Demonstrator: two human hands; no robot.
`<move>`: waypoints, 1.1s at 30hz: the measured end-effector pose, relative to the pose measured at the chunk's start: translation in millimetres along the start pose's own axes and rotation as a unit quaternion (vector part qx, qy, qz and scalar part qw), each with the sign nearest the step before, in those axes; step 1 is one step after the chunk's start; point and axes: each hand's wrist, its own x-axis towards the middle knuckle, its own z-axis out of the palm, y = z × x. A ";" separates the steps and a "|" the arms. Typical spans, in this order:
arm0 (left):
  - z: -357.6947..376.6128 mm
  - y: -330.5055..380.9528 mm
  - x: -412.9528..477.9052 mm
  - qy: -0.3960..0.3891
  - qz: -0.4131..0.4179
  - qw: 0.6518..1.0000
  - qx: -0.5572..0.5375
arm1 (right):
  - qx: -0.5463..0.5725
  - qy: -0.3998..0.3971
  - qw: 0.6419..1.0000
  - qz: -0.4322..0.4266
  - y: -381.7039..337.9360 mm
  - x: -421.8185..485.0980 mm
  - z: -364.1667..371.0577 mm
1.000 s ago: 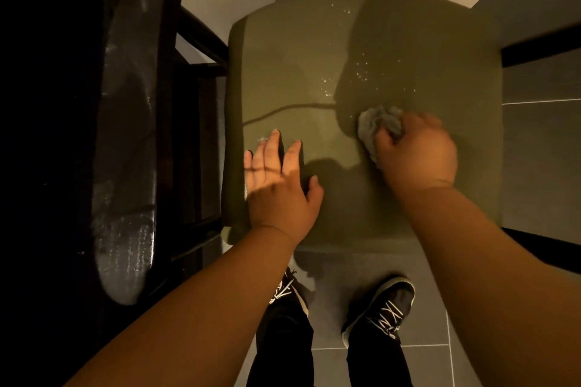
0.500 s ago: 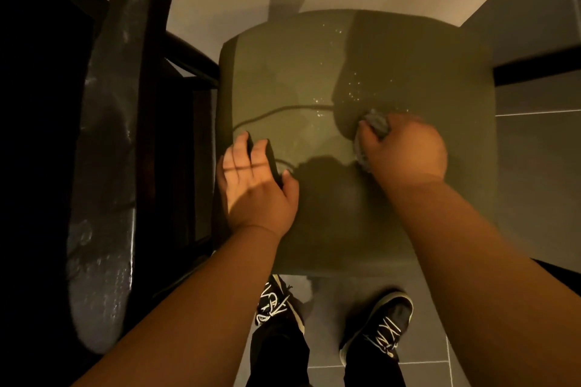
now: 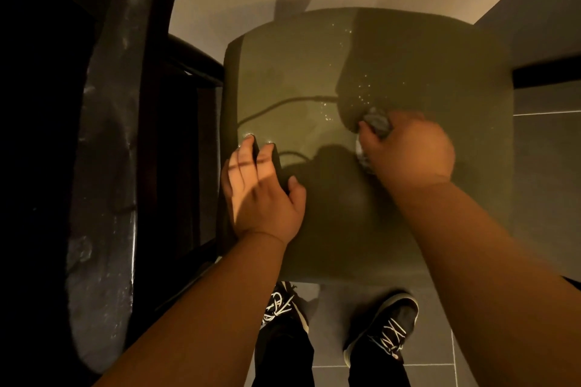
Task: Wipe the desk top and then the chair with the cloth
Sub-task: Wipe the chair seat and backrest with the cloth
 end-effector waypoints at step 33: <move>0.5 1.0 -0.8 0.005 0.002 1.000 0.008 | 0.053 0.029 0.997 -0.043 -3.1 19.7 0.6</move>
